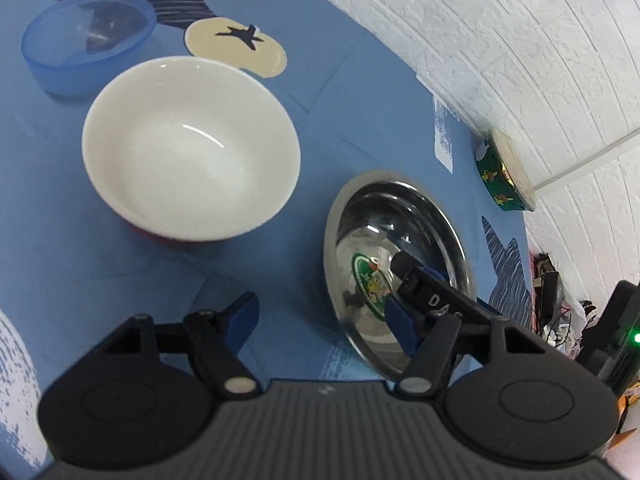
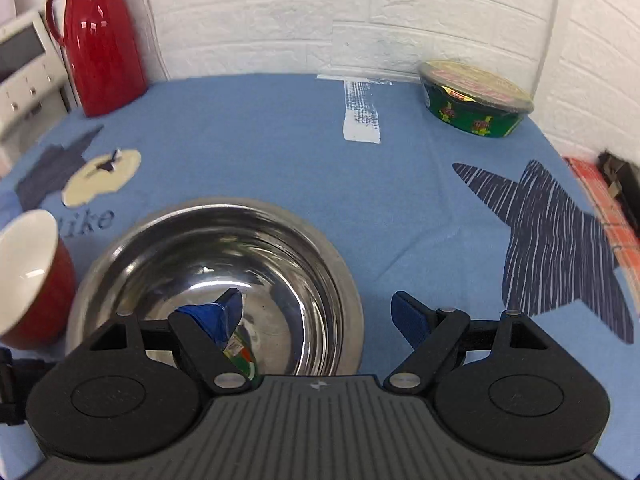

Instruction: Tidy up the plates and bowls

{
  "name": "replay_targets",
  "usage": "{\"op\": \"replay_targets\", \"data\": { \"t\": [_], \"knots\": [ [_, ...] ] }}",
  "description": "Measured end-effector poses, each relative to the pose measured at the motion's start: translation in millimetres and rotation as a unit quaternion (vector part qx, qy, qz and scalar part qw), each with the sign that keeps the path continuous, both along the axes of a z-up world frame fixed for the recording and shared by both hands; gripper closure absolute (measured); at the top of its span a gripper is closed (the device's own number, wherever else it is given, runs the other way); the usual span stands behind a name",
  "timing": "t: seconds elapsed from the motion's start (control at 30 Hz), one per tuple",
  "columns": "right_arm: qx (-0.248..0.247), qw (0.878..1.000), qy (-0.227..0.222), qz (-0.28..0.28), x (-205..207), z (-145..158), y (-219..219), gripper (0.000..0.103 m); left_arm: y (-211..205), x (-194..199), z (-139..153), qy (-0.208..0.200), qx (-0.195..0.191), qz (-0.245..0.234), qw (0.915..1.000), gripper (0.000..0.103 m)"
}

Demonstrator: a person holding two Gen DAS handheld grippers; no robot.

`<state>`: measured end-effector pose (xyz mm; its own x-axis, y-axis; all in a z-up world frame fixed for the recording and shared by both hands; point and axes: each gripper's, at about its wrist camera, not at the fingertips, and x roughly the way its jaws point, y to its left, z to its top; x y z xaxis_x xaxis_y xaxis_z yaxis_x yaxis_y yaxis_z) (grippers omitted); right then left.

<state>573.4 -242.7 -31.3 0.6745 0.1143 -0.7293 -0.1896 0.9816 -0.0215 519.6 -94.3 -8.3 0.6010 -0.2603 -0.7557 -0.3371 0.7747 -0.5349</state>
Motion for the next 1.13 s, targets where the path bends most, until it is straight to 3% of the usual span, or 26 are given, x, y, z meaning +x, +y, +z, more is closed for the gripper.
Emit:
{"op": "replay_targets", "data": {
  "t": [0.13,0.17,0.2,0.27,0.33,0.5,0.83,0.97,1.13],
  "knots": [
    [0.049,0.999,0.011,0.011,-1,-1,-9,0.039,-3,6,0,-0.002,0.017,-0.014,0.9998,0.042],
    [0.058,0.998,0.011,0.022,-7,-1,-9,0.043,-4,8,0,-0.001,0.02,-0.027,0.9995,0.056],
    [0.05,0.998,0.013,0.035,-13,0,-4,0.045,-3,9,-1,0.002,0.014,-0.04,0.9991,0.081],
    [0.044,0.998,0.02,0.05,-27,2,0,0.056,-4,8,0,0.007,0.007,-0.071,0.9974,0.098],
    [0.072,0.996,0.031,0.048,-41,5,-4,0.057,-3,-2,6,-0.002,0.033,-0.086,0.9958,0.098],
    [0.079,0.995,0.031,0.046,-93,18,1,0.056,9,-45,18,-0.007,0.03,-0.127,0.9914,0.097],
    [0.075,0.995,-0.024,0.057,-235,48,30,0.054,33,-184,55,-0.058,0.064,-0.195,0.977,0.097],
    [0.075,0.995,-0.024,0.059,-283,39,43,0.052,45,-234,52,-0.071,0.078,-0.224,0.9689,0.096],
    [0.063,0.996,-0.018,0.053,-322,19,58,0.052,61,-270,29,-0.064,0.076,-0.246,0.9641,0.096]
  ]
}}
